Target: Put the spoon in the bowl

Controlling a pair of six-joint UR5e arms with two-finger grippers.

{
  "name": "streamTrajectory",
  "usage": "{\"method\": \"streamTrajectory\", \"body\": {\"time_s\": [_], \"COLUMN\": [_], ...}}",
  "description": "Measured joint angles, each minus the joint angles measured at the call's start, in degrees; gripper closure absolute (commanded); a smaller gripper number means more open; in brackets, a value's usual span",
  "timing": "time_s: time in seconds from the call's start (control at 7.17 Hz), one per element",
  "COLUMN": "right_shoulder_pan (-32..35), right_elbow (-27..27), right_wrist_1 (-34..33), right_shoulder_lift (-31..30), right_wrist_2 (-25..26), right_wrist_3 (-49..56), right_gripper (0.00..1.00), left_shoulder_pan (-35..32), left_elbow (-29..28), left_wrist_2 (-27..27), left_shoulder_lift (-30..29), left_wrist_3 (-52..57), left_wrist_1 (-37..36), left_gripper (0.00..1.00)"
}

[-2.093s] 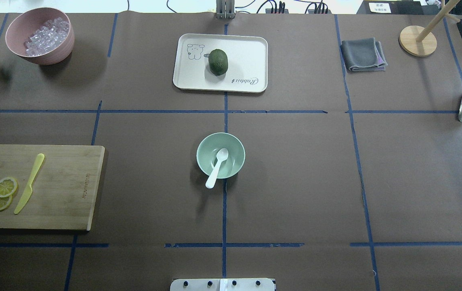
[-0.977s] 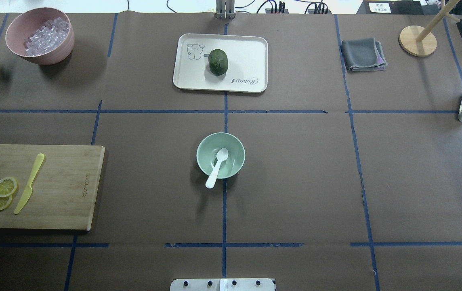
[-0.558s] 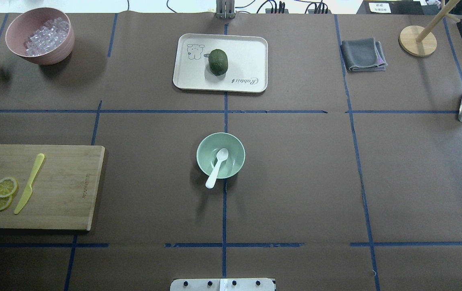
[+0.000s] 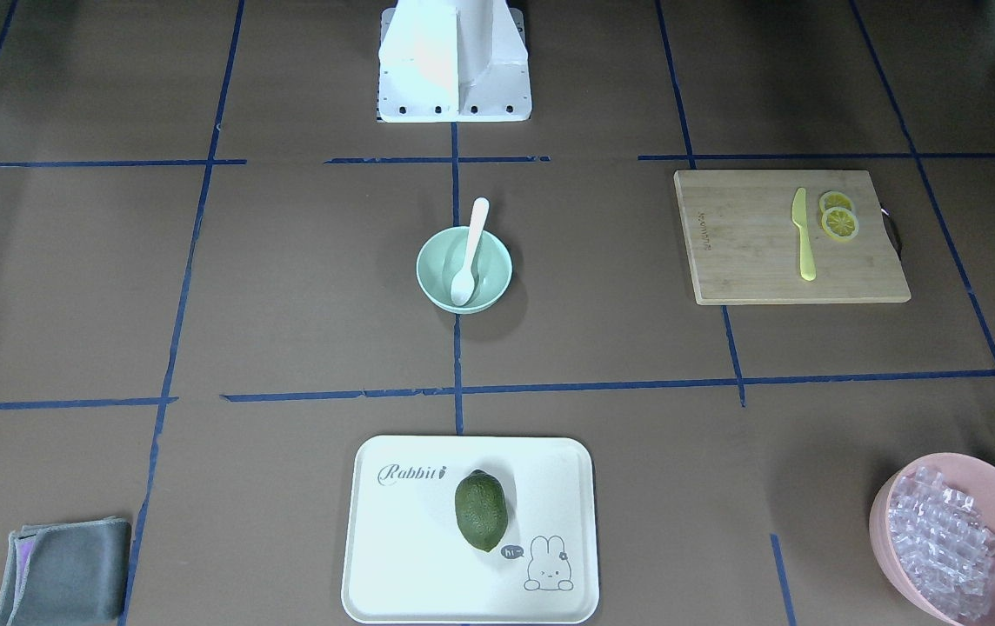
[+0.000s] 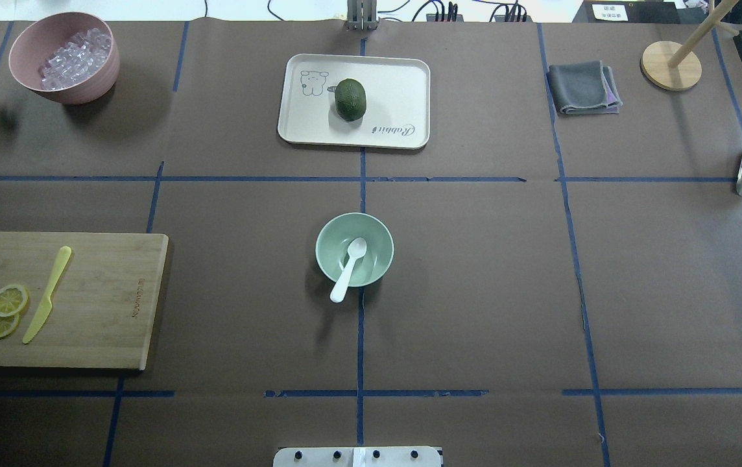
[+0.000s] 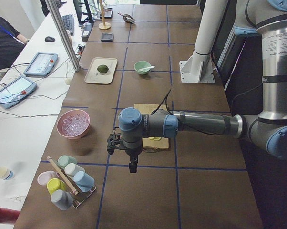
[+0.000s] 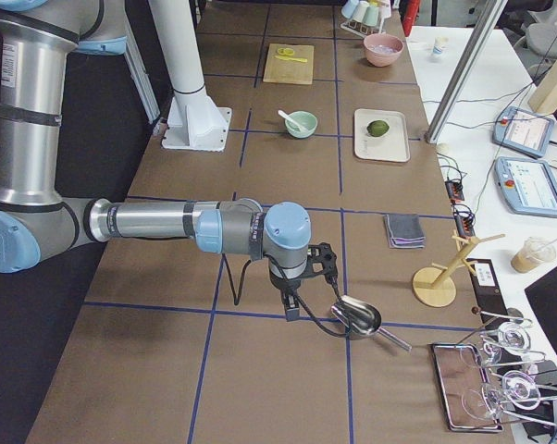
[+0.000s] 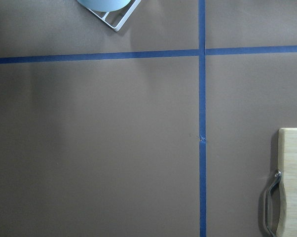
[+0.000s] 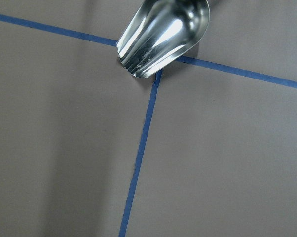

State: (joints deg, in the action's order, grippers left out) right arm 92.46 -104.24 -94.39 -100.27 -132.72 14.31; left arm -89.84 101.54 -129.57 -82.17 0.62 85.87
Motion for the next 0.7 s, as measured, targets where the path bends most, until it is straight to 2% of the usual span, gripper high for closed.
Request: {"method": "streamTrajectory", "body": {"time_s": [0.7], "right_shoulder_pan": [0.0], "right_elbow": [0.4], "right_wrist_1": [0.0], "right_shoulder_lift": [-0.1], "right_wrist_2": [0.0], "right_wrist_3": [-0.2], "right_gripper": [0.0], "left_shoulder_pan": [0.0], "left_elbow": [-0.7], "left_wrist_2": [-6.3], "left_shoulder_lift": [0.5], "left_wrist_3": [0.0], "left_wrist_1": [-0.3], "left_gripper": [0.0]}}
